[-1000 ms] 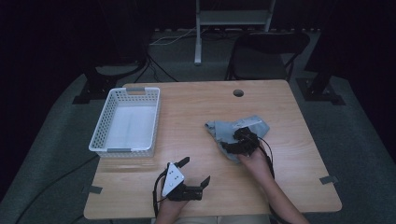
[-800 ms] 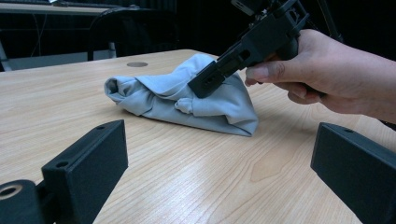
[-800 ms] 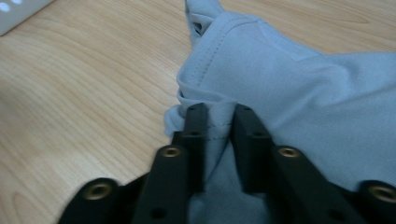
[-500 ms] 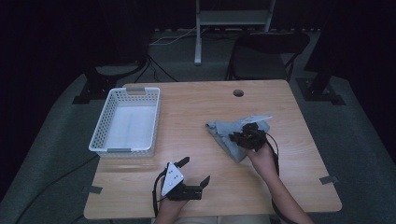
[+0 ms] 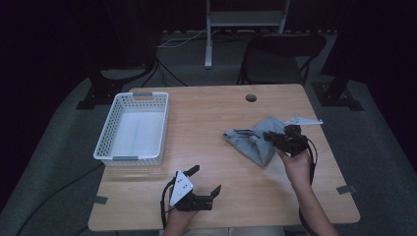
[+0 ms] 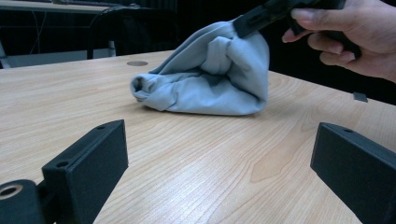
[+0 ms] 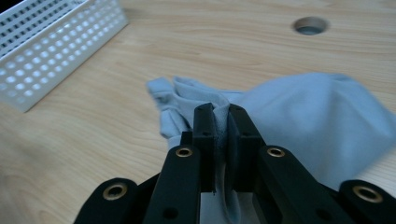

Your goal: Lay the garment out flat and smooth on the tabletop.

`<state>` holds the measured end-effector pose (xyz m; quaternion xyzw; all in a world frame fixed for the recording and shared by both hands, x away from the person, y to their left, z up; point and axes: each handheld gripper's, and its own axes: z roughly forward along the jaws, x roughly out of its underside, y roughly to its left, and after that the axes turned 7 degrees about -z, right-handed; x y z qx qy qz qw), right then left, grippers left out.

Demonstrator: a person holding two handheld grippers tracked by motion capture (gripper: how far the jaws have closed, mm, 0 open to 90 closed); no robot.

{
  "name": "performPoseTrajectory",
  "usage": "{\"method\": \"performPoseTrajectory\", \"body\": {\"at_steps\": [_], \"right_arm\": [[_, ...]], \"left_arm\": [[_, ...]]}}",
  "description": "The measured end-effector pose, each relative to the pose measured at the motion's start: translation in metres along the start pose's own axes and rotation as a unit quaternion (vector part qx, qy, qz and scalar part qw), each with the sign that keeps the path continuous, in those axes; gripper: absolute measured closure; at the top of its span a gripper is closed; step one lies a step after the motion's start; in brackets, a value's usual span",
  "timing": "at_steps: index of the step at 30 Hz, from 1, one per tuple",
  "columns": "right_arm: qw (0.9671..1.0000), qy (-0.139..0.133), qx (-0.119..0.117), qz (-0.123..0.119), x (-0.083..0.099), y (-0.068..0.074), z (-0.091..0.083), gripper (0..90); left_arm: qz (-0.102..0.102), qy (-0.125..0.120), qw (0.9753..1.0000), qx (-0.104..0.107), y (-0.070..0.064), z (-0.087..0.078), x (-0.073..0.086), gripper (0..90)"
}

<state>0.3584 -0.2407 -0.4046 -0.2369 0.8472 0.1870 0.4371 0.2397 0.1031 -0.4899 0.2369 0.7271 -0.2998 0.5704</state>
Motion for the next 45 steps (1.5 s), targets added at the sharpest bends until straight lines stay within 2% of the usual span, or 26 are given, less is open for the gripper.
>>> {"method": "performPoseTrajectory", "body": {"at_steps": [4, 5, 6, 8, 9, 11, 14, 16, 17, 19, 20, 21, 22, 24, 26, 27, 31, 33, 39, 45], "right_arm": [[0.9997, -0.015, 0.009, 0.019, 0.009, -0.011, -0.014, 84.0], [0.9993, -0.023, 0.001, 0.029, 0.011, -0.014, -0.016, 84.0], [0.9977, -0.036, -0.015, 0.056, 0.015, -0.02, -0.021, 84.0], [0.9935, -0.063, -0.023, 0.092, 0.024, -0.031, -0.03, 84.0], [0.99, -0.077, -0.025, 0.116, 0.03, -0.037, -0.036, 84.0], [0.9827, -0.101, -0.015, 0.155, 0.043, -0.05, -0.046, 84.0], [0.9755, -0.1, 0.024, 0.195, 0.062, -0.07, -0.055, 83.9], [0.9719, -0.084, 0.055, 0.213, 0.075, -0.085, -0.059, 83.9], [0.9705, -0.067, 0.078, 0.218, 0.082, -0.093, -0.059, 83.9], [0.9697, -0.037, 0.124, 0.207, 0.089, -0.102, -0.06, 83.9], [0.9696, -0.018, 0.13, 0.207, 0.093, -0.107, -0.059, 83.9], [0.9697, 0.006, 0.146, 0.196, 0.095, -0.109, -0.058, 83.9], [0.9684, 0.016, 0.163, 0.188, 0.097, -0.11, -0.057, 83.9], [0.9689, 0.045, 0.165, 0.179, 0.102, -0.114, -0.053, 83.8], [0.9697, 0.062, 0.162, 0.172, 0.105, -0.114, -0.05, 83.8], [0.9713, 0.065, 0.154, 0.169, 0.106, -0.114, -0.049, 83.8], [0.9742, 0.055, 0.115, 0.186, 0.109, -0.115, -0.052, 83.8], [0.9766, 0.06, 0.104, 0.178, 0.11, -0.111, -0.051, 83.9], [0.9858, 0.082, 0.078, 0.124, 0.107, -0.079, -0.041, 83.9], [0.9919, 0.083, 0.037, 0.089, 0.102, -0.041, -0.023, 83.9]], "left_arm": [[-0.001, 0.0, 1.0, 0.0, 0.0, 0.0, 0.0, 5.0], [-0.002, 0.0, 1.0, 0.0, 0.0, 0.0, 0.0, 5.0], [-0.004, -0.001, 1.0, 0.001, 0.0, 0.0, 0.0, 5.2], [-0.005, -0.001, 1.0, 0.0, 0.0, 0.0, 0.0, 5.2], [-0.004, -0.001, 1.0, 0.001, 0.0, 0.0, 0.0, 5.2], [-0.004, -0.001, 1.0, 0.0, 0.0, 0.0, 0.0, 5.2], [-0.003, -0.001, 1.0, 0.0, 0.0, 0.0, 0.0, 5.2], [-0.004, -0.001, 1.0, 0.001, 0.0, 0.0, 0.0, 5.2], [-0.004, -0.001, 1.0, 0.0, 0.0, 0.0, 0.0, 5.3], [-0.004, -0.001, 1.0, 0.0, 0.0, 0.0, 0.0, 5.2], [-0.004, 0.0, 1.0, -0.002, 0.0, 0.0, 0.0, 5.2], [-0.004, 0.0, 1.0, -0.002, 0.0, 0.0, 0.0, 5.2], [-0.004, 0.0, 1.0, -0.001, 0.0, 0.0, 0.0, 5.2], [-0.005, 0.0, 1.0, -0.001, 0.0, 0.0, 0.0, 5.3], [-0.004, 0.0, 1.0, -0.002, 0.0, 0.0, 0.0, 5.3], [-0.004, 0.0, 1.0, -0.001, 0.0, 0.0, 0.0, 5.3], [-0.004, 0.0, 1.0, -0.001, 0.0, 0.0, 0.0, 5.3], [-0.004, 0.0, 1.0, -0.001, 0.0, 0.0, 0.0, 5.3], [-0.001, 0.0, 1.0, -0.002, 0.0, 0.0, 0.0, 5.2], [-0.004, -0.001, 1.0, -0.003, 0.0, 0.0, 0.0, 5.3]]}}
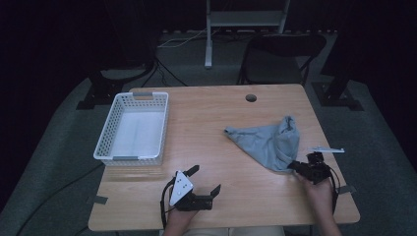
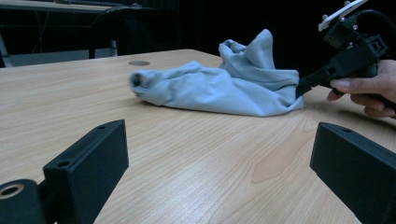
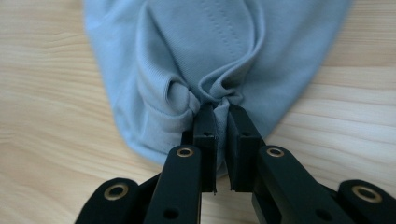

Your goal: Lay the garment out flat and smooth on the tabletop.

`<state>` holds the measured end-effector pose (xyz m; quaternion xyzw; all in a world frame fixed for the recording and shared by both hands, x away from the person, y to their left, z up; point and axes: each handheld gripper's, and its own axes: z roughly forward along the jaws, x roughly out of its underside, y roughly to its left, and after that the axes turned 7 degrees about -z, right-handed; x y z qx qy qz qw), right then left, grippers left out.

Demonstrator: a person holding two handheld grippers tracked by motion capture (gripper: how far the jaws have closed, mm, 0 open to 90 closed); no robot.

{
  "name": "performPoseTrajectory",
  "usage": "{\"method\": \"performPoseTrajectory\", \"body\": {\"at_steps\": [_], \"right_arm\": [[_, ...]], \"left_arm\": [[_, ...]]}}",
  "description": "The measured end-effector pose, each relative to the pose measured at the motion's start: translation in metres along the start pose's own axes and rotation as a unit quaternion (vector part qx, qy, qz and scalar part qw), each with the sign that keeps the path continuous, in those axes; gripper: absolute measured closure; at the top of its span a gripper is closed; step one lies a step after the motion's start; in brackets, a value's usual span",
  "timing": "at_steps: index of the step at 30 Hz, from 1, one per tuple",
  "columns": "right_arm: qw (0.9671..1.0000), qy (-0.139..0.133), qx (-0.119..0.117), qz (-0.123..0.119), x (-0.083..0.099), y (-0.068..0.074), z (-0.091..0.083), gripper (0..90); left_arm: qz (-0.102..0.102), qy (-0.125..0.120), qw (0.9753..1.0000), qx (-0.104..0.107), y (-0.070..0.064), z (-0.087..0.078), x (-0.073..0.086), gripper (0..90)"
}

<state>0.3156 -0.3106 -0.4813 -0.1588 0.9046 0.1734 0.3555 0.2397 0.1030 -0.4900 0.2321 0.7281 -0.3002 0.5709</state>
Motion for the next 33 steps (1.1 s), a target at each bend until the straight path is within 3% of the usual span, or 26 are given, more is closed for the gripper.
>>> {"method": "performPoseTrajectory", "body": {"at_steps": [6, 8, 9, 13, 16, 17, 18, 21, 23, 29, 32, 33], "right_arm": [[0.9988, 0.009, -0.035, -0.033, -0.006, 0.031, 0.015, 83.2], [0.9983, 0.011, -0.048, -0.031, -0.007, 0.033, 0.016, 78.6], [0.9981, 0.01, -0.057, -0.024, -0.007, 0.033, 0.014, 72.2], [0.9975, -0.016, -0.067, -0.017, -0.012, 0.029, -0.008, 57.5], [0.9957, -0.057, -0.073, -0.001, -0.026, 0.02, -0.034, 50.5], [0.9957, -0.057, -0.073, -0.001, -0.026, 0.02, -0.034, 50.5], [0.994, -0.073, -0.082, -0.006, -0.039, 0.017, -0.043, 43.6], [0.9938, -0.071, -0.084, -0.02, -0.053, 0.019, -0.044, 39.1], [0.9936, -0.062, -0.084, -0.043, -0.068, 0.025, -0.04, 36.1], [0.9946, -0.02, -0.073, -0.07, -0.102, 0.039, -0.002, 33.1], [0.9952, -0.01, -0.064, -0.073, -0.106, 0.04, 0.008, 36.2], [0.9951, -0.005, -0.063, -0.077, -0.107, 0.04, 0.013, 43.6]], "left_arm": [[-0.001, -0.002, 1.0, 0.0, 0.0, 0.0, 0.0, 5.3], [-0.002, -0.002, 1.0, 0.0, 0.0, 0.0, 0.0, 5.3], [-0.002, -0.001, 1.0, 0.0, 0.0, 0.0, 0.0, 5.2], [-0.002, -0.001, 1.0, 0.0, 0.0, 0.0, 0.0, 5.3], [-0.001, -0.002, 1.0, 0.0, 0.0, 0.0, 0.0, 5.3], [-0.001, -0.002, 1.0, 0.0, 0.0, 0.0, 0.0, 5.3], [-0.001, -0.001, 1.0, 0.001, 0.0, 0.0, 0.0, 5.3], [-0.002, -0.001, 1.0, 0.001, 0.0, 0.0, 0.0, 5.3], [-0.002, -0.001, 1.0, 0.001, 0.0, 0.0, 0.0, 5.3], [-0.002, -0.001, 1.0, 0.002, 0.0, 0.0, 0.0, 5.3], [-0.002, -0.001, 1.0, 0.003, 0.0, 0.0, 0.0, 5.3], [-0.003, -0.001, 1.0, 0.003, 0.0, 0.0, 0.0, 5.3]]}}
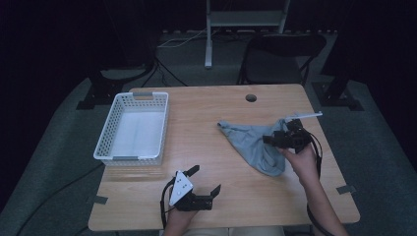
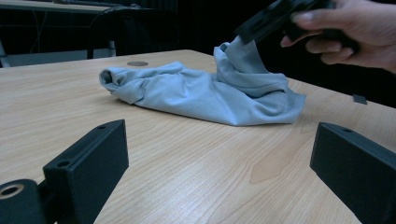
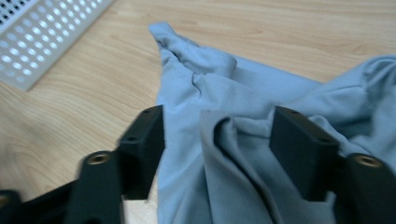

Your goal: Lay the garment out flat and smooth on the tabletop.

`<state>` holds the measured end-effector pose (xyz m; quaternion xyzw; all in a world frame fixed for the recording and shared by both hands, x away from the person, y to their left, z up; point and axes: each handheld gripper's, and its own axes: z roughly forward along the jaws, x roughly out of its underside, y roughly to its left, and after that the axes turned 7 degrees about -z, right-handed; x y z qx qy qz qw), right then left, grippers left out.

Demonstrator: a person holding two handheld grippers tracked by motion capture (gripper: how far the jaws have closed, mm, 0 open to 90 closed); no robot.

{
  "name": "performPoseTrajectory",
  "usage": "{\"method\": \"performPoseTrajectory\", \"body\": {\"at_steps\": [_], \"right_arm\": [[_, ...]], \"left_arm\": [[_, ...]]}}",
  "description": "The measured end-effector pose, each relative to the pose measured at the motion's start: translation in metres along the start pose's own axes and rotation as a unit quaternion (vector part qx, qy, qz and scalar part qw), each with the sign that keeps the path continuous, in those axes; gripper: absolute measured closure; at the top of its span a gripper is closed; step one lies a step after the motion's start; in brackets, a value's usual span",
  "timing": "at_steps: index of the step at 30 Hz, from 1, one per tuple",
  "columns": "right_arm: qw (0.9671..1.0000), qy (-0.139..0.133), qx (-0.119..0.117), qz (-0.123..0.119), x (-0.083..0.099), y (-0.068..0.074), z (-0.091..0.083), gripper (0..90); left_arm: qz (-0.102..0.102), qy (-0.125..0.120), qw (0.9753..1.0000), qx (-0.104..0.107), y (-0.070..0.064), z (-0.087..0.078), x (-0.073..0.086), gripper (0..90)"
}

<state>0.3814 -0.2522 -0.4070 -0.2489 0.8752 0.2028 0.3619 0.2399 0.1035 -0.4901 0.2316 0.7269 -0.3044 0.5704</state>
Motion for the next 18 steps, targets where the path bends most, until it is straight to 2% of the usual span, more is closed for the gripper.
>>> {"method": "performPoseTrajectory", "body": {"at_steps": [2, 4, 6, 9, 16, 17, 18], "right_arm": [[0.9997, 0.017, 0.009, -0.013, -0.001, 0.0, 0.007, 70.7], [0.9997, 0.018, 0.009, -0.014, 0.001, 0.0, 0.007, 83.5], [0.9996, 0.019, 0.013, -0.014, 0.004, -0.001, 0.002, 85.3], [0.9994, 0.013, 0.031, -0.013, 0.009, -0.004, -0.011, 85.4], [0.9977, -0.018, 0.064, 0.015, 0.035, -0.021, -0.049, 85.2], [0.9977, -0.018, 0.064, 0.015, 0.035, -0.021, -0.049, 85.2], [0.997, -0.026, 0.07, 0.024, 0.042, -0.023, -0.055, 85.2]], "left_arm": [[0.0, 0.0, 1.0, -0.001, 0.0, 0.0, 0.0, 5.3], [0.0, 0.0, 1.0, -0.001, 0.0, 0.0, 0.0, 5.3], [0.0, 0.0, 1.0, -0.001, 0.0, 0.0, 0.0, 5.3], [0.0, 0.0, 1.0, -0.001, 0.0, 0.0, 0.0, 5.3], [0.001, -0.001, 1.0, -0.003, 0.0, 0.0, 0.0, 5.3], [0.001, -0.001, 1.0, -0.003, 0.0, 0.0, 0.0, 5.3], [0.002, -0.001, 1.0, -0.001, 0.0, 0.0, 0.0, 5.3]]}}
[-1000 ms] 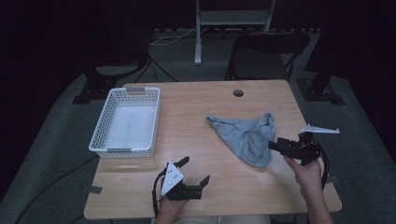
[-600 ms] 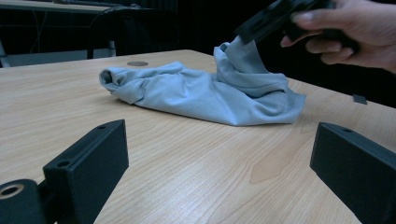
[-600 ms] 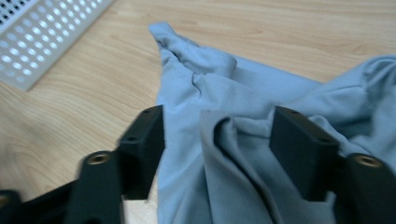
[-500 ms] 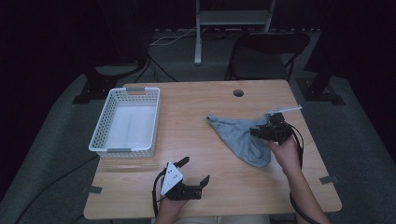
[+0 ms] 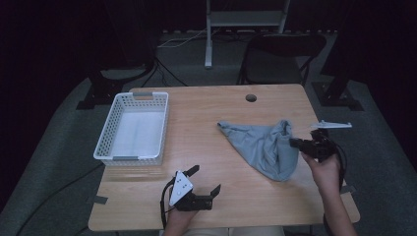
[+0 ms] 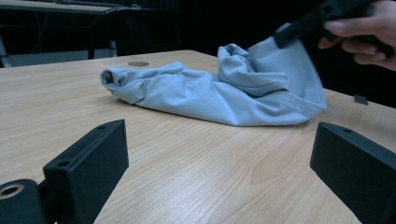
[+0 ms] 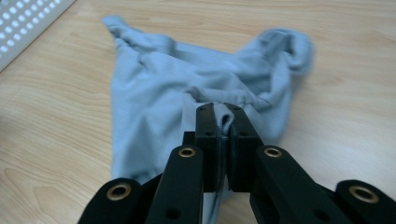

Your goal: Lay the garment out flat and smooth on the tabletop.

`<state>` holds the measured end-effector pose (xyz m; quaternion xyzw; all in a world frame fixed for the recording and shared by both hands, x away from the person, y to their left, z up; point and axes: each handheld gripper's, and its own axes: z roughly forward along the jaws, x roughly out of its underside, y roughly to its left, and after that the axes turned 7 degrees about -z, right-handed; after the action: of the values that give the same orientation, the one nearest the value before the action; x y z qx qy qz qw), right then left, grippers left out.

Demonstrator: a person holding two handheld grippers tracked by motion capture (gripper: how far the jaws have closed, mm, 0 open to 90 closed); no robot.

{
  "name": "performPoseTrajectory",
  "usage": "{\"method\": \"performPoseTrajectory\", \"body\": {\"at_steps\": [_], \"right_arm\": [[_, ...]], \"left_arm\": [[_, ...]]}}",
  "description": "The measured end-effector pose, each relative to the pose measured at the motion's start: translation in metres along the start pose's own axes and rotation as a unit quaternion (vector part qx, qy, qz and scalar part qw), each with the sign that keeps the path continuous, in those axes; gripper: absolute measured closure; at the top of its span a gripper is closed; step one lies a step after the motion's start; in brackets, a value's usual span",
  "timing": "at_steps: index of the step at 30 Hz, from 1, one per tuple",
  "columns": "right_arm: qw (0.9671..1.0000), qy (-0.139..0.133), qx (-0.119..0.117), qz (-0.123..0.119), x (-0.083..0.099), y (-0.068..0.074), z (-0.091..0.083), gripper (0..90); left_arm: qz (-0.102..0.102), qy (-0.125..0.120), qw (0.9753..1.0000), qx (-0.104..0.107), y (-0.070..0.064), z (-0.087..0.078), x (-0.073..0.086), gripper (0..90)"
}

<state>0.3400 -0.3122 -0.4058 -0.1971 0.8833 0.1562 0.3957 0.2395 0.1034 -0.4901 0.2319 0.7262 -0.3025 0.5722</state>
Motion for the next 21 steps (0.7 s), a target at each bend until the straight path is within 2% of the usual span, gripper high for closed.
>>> {"method": "performPoseTrajectory", "body": {"at_steps": [3, 6, 12, 16, 21], "right_arm": [[0.9995, -0.015, 0.01, 0.025, 0.021, -0.008, -0.013, 85.0], [0.9986, -0.017, 0.015, 0.047, 0.046, -0.015, -0.021, 85.0], [0.9964, 0.007, 0.029, 0.08, 0.085, -0.031, -0.029, 85.0], [0.9942, 0.025, 0.03, 0.1, 0.103, -0.039, -0.029, 84.7], [0.9934, 0.033, 0.031, 0.106, 0.115, -0.039, -0.025, 84.3]], "left_arm": [[0.001, -0.001, 1.0, -0.001, 0.0, 0.0, 0.0, 5.3], [0.001, -0.002, 1.0, -0.002, 0.0, 0.0, 0.0, 5.3], [0.003, -0.006, 1.0, -0.005, -0.001, 0.0, 0.0, 5.3], [0.003, -0.005, 1.0, -0.006, -0.001, 0.0, 0.0, 5.2], [0.003, -0.005, 1.0, -0.005, -0.001, 0.0, 0.0, 5.3]]}}
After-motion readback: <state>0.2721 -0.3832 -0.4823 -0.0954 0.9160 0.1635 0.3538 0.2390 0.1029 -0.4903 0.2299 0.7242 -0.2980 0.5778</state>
